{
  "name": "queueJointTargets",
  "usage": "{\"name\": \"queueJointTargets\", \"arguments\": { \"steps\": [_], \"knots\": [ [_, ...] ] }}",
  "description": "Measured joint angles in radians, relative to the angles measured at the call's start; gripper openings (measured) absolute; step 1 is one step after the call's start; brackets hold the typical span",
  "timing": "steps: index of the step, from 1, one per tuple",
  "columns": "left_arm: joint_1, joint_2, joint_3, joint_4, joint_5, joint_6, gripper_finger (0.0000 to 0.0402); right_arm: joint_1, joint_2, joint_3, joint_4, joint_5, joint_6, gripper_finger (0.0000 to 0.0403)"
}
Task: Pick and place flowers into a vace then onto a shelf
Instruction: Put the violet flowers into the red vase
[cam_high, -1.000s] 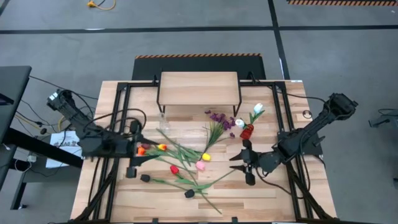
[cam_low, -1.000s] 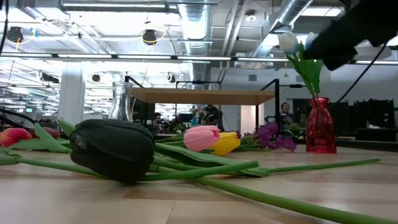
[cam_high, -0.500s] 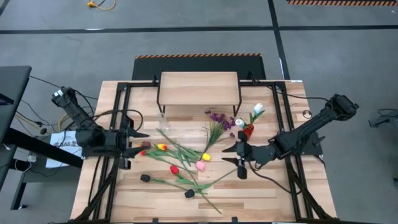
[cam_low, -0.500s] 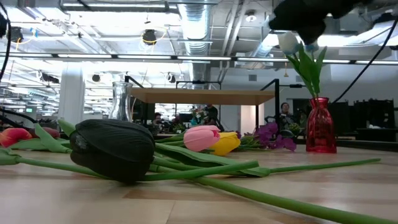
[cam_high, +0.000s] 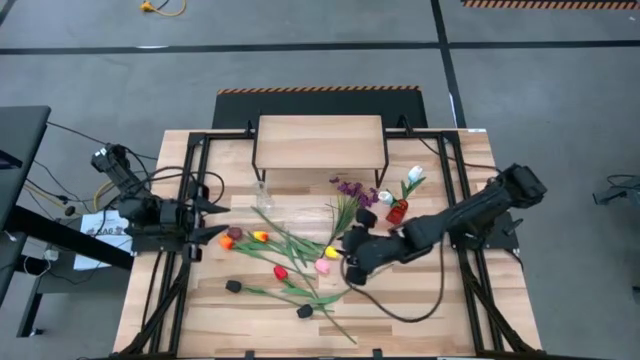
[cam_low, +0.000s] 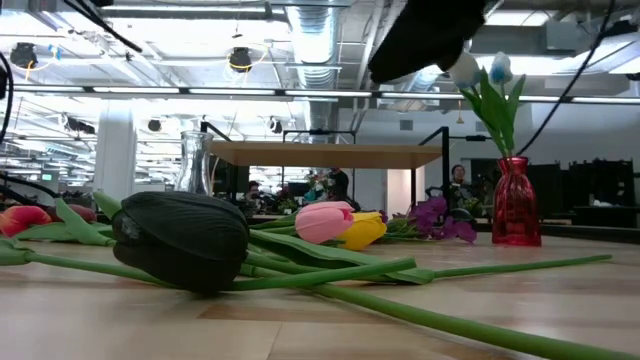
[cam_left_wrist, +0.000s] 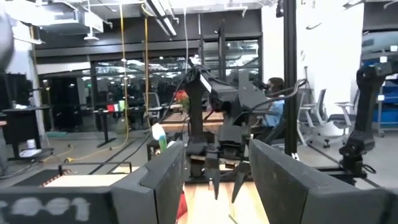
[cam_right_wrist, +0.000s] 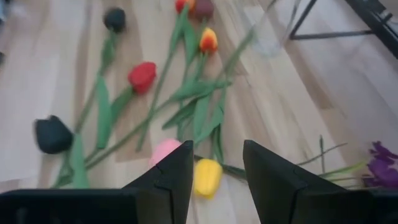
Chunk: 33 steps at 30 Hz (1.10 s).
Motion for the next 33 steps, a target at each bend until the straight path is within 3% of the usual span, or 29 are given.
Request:
{"name": "queueJointTargets", "arguments": {
  "steps": [5,10,14,26,33],
  "knots": [
    [0.000,-0.002,-0.006,-0.040,0.016,0.015,0.0171,-0.025,0.076,0.124,-0.113,-0.018,-0.013,0.0132],
    [0.000,-0.002,-0.006,-0.045,0.016,0.028,0.0171,-0.047,0.128,0.191,-0.152,-0.106,-0.021,0.0132],
    [0.000,-0.001,-0.006,-0.051,0.016,0.029,0.0171,-0.052,0.162,0.199,-0.176,-0.156,-0.092,0.0132],
    [0.000,0.001,-0.005,-0.061,0.017,0.025,0.0171,-0.116,0.181,0.197,-0.384,-0.150,-0.281,0.0132],
    [0.000,0.001,-0.005,-0.062,0.020,0.023,0.0171,-0.182,0.234,0.200,-0.420,-0.145,-0.411,0.0132]
  ]
}}
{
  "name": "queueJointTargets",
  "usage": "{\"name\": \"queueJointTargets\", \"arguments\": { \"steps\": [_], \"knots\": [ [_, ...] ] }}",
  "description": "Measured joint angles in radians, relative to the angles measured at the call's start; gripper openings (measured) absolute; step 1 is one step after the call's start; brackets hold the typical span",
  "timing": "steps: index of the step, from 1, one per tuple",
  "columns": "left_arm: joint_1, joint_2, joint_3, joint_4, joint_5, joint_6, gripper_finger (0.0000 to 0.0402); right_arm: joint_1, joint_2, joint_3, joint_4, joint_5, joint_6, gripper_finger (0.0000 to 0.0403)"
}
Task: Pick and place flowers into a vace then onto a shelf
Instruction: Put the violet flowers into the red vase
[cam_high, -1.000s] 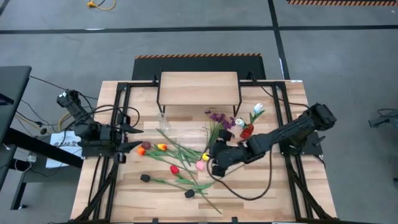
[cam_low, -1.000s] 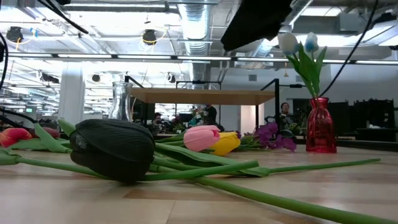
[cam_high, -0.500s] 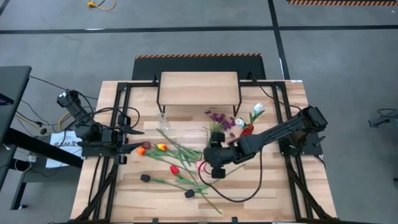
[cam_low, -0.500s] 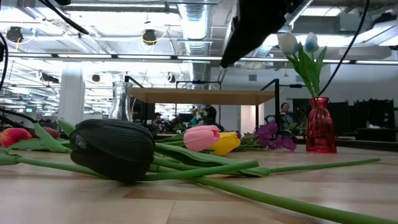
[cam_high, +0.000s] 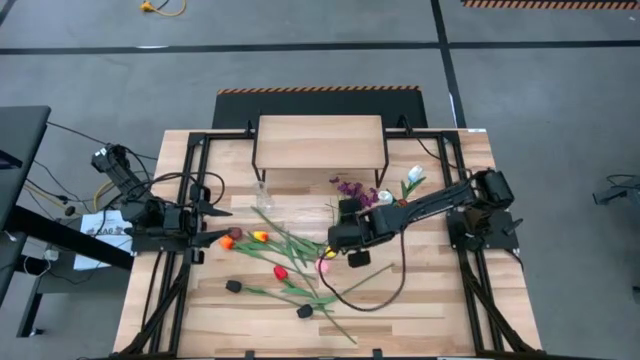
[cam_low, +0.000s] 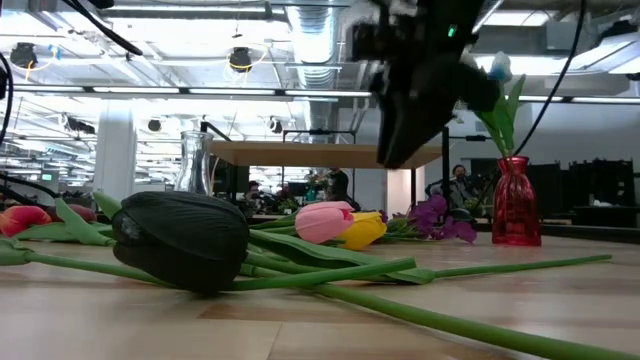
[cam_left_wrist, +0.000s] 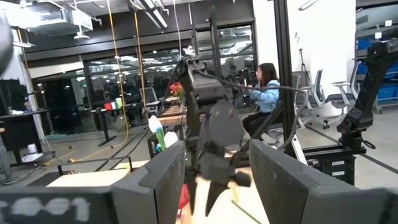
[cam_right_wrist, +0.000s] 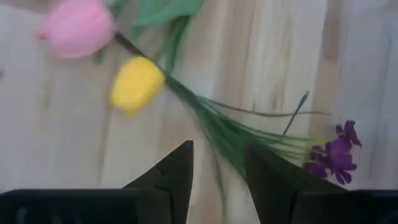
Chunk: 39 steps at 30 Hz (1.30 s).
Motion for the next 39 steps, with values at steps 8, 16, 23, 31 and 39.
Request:
{"name": "queueJointTargets", "arguments": {
  "steps": [8,16,23,31,39],
  "knots": [
    [0.000,0.000,0.000,-0.004,0.004,-0.003,0.0171,-0.068,0.089,-0.003,-0.020,0.019,-0.058,0.0127],
    [0.000,0.000,0.000,-0.003,0.004,-0.003,0.0171,-0.106,0.160,-0.004,-0.014,0.019,-0.102,0.0127],
    [0.000,0.000,0.001,-0.009,0.004,-0.011,0.0171,-0.137,0.213,0.004,0.037,0.023,-0.119,0.0127],
    [0.000,0.008,0.001,-0.026,0.003,-0.016,0.0171,-0.146,0.243,0.006,0.033,0.027,-0.128,0.0112],
    [0.000,0.008,0.001,-0.058,0.002,-0.013,0.0171,-0.141,0.183,0.014,0.022,0.111,-0.047,0.0009]
  ]
}}
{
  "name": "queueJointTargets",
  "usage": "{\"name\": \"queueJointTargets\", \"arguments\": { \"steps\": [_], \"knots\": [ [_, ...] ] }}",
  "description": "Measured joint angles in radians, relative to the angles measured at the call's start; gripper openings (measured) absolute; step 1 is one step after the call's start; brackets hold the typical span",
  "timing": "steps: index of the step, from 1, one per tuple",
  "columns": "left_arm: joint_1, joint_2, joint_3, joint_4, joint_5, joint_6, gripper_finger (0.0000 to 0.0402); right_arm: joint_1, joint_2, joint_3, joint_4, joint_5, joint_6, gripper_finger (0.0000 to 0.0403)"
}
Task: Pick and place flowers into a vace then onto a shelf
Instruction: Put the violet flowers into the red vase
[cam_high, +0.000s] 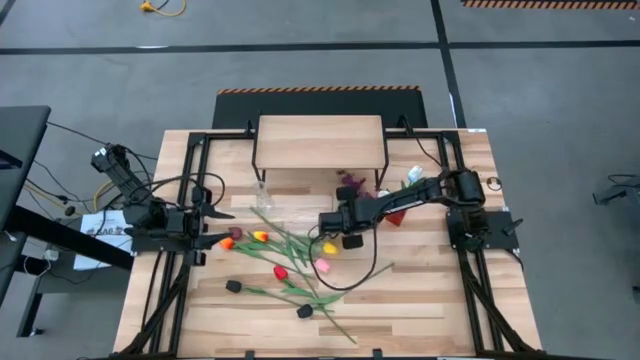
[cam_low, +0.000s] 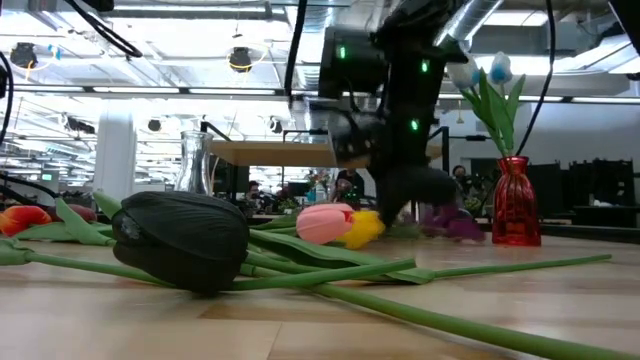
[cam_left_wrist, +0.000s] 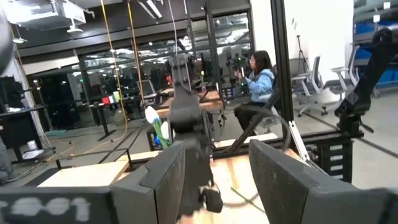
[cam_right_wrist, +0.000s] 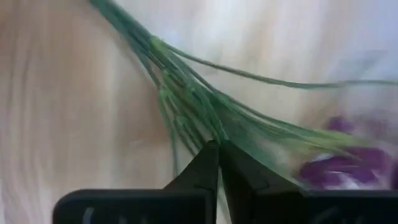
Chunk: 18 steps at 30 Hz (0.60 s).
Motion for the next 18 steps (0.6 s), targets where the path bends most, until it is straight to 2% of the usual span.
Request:
{"name": "queueJointTargets", "arguments": {
  "steps": [5,11,18],
  "knots": [
    [0.000,0.000,0.000,-0.025,-0.008,-0.002,0.0171,0.018,-0.047,0.018,-0.017,0.112,0.033,0.0003],
    [0.000,0.001,0.000,-0.005,-0.008,0.002,0.0171,0.054,-0.088,0.056,-0.014,0.200,0.032,0.0002],
    [0.000,0.000,0.000,0.072,-0.010,0.006,0.0171,0.102,-0.095,0.121,-0.023,0.346,-0.012,0.0001]
  ]
}}
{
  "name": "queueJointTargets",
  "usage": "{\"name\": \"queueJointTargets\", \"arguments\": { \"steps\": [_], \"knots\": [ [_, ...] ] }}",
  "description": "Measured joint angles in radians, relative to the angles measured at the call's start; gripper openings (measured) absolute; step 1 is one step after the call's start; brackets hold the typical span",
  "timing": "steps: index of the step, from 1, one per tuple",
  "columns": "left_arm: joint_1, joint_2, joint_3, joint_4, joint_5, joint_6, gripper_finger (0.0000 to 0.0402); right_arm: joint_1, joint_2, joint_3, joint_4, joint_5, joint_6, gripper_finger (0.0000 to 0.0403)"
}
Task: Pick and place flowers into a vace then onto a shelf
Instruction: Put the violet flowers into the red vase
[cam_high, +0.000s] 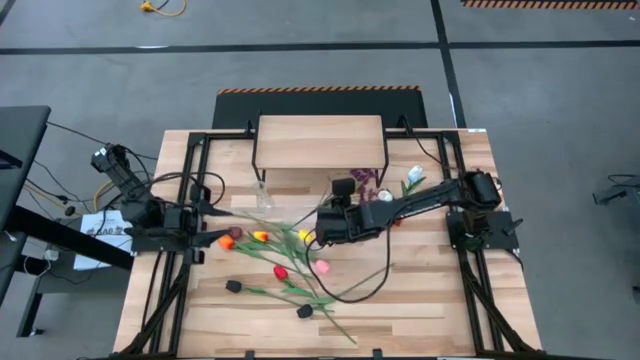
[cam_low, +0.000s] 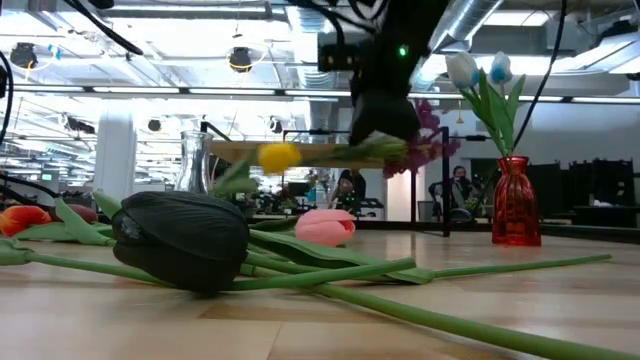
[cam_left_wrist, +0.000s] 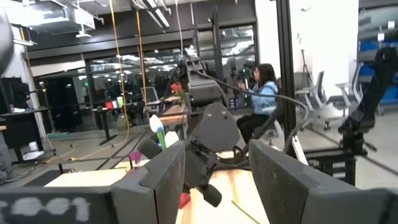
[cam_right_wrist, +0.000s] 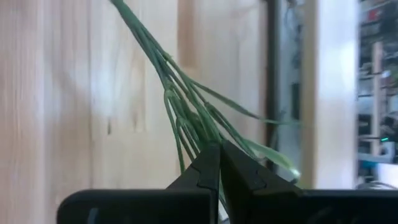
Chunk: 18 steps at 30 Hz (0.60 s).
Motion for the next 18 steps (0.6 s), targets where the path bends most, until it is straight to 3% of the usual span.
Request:
{"name": "queueJointTargets", "arguments": {
  "steps": [12,18],
  "knots": [
    [0.000,0.000,0.000,0.035,0.000,-0.032,0.0171,0.090,0.000,0.108,-0.011,0.073,-0.071,0.0000],
    [0.000,0.000,0.000,0.029,0.000,-0.057,0.0171,0.128,0.000,0.150,-0.055,0.211,-0.122,0.0000]
  ]
}}
